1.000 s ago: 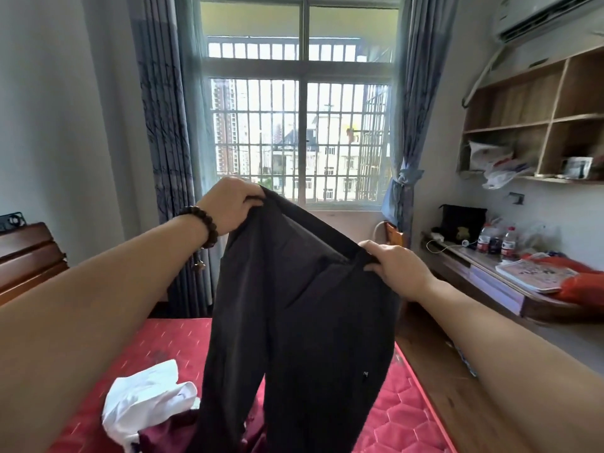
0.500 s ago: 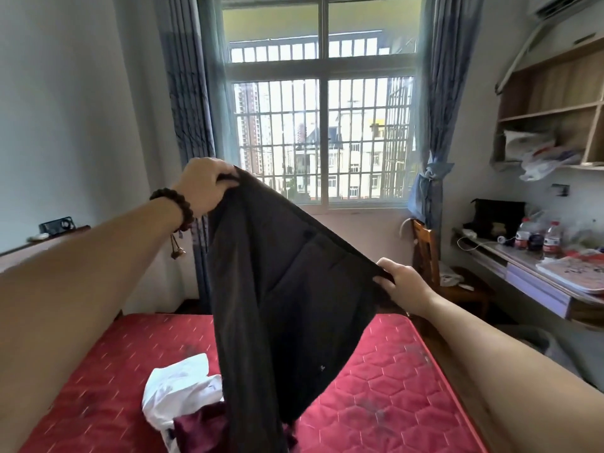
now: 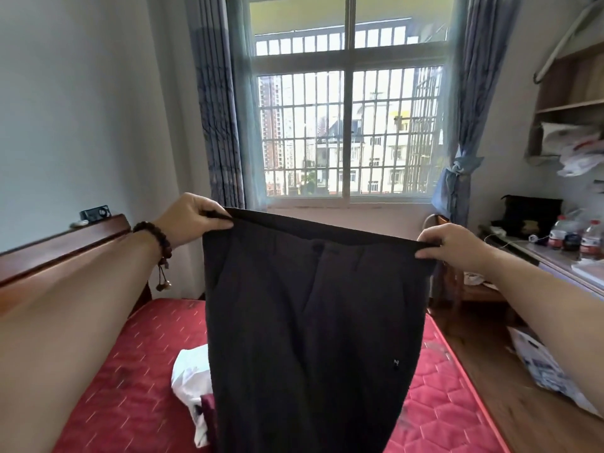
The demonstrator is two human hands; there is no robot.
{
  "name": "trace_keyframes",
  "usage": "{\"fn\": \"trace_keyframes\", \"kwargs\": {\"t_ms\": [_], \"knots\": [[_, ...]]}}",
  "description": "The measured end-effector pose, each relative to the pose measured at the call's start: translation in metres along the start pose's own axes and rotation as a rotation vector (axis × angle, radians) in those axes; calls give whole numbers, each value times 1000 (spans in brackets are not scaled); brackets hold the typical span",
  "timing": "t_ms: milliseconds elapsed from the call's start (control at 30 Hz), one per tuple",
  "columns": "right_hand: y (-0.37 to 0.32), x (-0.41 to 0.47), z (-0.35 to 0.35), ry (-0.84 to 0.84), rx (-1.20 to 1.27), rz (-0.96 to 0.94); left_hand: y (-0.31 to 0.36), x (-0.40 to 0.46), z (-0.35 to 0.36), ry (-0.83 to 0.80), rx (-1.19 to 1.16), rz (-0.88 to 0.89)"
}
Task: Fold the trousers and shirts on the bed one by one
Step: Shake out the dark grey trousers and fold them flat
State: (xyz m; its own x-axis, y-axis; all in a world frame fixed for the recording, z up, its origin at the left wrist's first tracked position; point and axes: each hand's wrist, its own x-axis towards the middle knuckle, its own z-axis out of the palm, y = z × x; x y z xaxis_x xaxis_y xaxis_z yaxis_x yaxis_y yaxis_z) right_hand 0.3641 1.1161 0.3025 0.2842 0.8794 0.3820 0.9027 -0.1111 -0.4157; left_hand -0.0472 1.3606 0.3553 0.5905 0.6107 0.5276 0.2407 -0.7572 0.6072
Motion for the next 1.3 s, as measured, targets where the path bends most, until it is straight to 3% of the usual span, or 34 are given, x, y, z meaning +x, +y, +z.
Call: {"fn": "trace_keyframes", "kwargs": {"t_ms": [67,200,267,467,567,767,933,1000,1067,1133,1200,1300], "knots": [[3,-3,0,22,147,41,-2,-5,4,25,-128,-48],[4,-13,10,147,1034,198,-9,-17,19,117,-532,-232],[-2,-12,18,232,1162,277,-12,-23,35,168,-678,-345],[-40,-2,53,543,915,547,-13,-22,91,457,-580,-636],[-77,4,66,585,1000,524,13,-14,115,527,-637,-558],[-162,5,82,401,1116,346,57,-10,158,411,-442,-250],[-195,4,80,217,1074,431,70,-17,157,317,-489,-192],[-198,5,73,92,1196,456,72,-22,150,205,-555,-191],[-200,5,66,-68,1290,416,70,-27,143,123,-544,-169],[-202,5,61,-147,1283,376,68,-28,131,151,-514,-143],[-201,5,58,-16,1133,323,65,-26,114,198,-522,-124],[-184,6,54,371,706,289,63,-24,84,137,-632,-96]]}}
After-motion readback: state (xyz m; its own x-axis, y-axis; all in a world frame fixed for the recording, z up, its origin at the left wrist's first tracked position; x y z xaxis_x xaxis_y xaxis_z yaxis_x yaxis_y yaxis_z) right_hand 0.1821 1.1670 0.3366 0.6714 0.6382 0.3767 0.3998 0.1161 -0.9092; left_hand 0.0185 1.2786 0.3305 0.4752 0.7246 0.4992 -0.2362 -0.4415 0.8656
